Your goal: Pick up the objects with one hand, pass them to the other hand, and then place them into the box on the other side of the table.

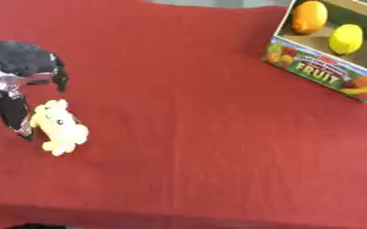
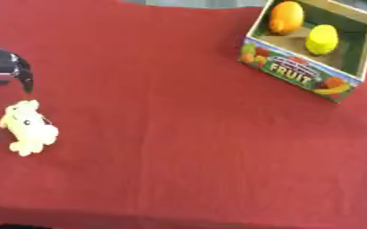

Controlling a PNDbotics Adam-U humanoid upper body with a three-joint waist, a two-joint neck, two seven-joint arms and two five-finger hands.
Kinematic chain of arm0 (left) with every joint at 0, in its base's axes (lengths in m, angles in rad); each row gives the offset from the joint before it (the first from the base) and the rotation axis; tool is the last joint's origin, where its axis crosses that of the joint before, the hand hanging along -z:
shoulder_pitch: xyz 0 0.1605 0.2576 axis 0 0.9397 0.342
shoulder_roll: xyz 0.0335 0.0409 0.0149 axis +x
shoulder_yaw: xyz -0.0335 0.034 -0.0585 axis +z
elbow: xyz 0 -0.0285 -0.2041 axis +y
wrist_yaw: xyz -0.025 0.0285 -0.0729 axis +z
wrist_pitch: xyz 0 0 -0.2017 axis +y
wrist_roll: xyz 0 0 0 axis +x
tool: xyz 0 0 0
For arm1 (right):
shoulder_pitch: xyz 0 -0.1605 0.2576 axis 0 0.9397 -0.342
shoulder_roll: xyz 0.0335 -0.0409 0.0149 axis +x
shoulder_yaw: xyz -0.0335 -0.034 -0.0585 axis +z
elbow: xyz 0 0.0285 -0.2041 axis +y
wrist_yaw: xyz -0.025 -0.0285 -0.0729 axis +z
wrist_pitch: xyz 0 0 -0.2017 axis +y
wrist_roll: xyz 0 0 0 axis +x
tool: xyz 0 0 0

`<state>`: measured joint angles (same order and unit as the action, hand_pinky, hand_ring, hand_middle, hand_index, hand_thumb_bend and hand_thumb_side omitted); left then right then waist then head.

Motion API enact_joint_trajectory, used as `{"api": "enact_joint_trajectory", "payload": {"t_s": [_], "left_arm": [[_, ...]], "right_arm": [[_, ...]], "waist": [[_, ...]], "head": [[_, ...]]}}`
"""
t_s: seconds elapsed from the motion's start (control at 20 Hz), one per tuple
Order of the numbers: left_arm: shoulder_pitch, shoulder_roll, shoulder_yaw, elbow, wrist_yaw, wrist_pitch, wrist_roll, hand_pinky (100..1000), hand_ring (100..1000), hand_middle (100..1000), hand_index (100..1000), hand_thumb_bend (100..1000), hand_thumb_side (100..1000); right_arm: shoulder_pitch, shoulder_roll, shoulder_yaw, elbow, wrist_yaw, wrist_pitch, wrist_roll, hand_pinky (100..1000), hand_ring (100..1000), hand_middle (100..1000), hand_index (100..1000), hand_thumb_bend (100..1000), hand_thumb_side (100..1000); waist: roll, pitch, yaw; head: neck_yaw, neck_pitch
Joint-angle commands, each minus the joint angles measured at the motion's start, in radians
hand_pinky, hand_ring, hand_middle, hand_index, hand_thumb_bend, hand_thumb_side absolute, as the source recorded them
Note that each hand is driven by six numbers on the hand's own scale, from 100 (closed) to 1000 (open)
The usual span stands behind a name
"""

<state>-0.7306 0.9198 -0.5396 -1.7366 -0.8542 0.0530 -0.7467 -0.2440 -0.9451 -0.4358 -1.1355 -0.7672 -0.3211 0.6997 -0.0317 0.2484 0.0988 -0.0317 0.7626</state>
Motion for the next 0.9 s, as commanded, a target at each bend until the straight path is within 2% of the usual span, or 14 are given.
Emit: {"api": "enact_joint_trajectory", "payload": {"t_s": [0.05, 0.2, 0.65, 0.9], "left_arm": [[-0.013, 0.013, 0.006, 0.009, 0.02, -0.008, 0.049, 792, 749, 683, 732, 869, 149], [-0.018, 0.01, -0.002, 0.018, 0.019, -0.015, 0.067, 798, 763, 716, 755, 868, 147], [-0.015, -0.013, 0.012, 0.114, -0.014, -0.027, 0.098, 790, 762, 719, 762, 852, 118], [-0.007, -0.01, 0.014, 0.149, -0.01, -0.052, 0.095, 794, 768, 738, 762, 847, 102]], "right_arm": [[0.003, -0.034, -0.008, 0.0, 0.009, -0.014, 0.0, 879, 1000, 652, 865, 100, 585], [0.009, -0.031, -0.007, 0.004, 0.013, -0.024, 0.001, 879, 1000, 651, 864, 100, 586], [0.017, -0.017, -0.005, 0.016, 0.024, -0.049, 0.002, 880, 1000, 651, 864, 100, 592], [0.018, -0.015, -0.004, 0.02, 0.031, -0.056, 0.001, 883, 1000, 650, 867, 100, 596]], "waist": [[-0.003, -0.014, -0.005], [-0.006, -0.012, -0.008], [-0.018, 0.003, -0.019], [-0.017, 0.009, -0.023]], "head": [[0.002, 0.005], [-0.002, 0.004], [-0.014, -0.008], [-0.014, -0.015]]}}
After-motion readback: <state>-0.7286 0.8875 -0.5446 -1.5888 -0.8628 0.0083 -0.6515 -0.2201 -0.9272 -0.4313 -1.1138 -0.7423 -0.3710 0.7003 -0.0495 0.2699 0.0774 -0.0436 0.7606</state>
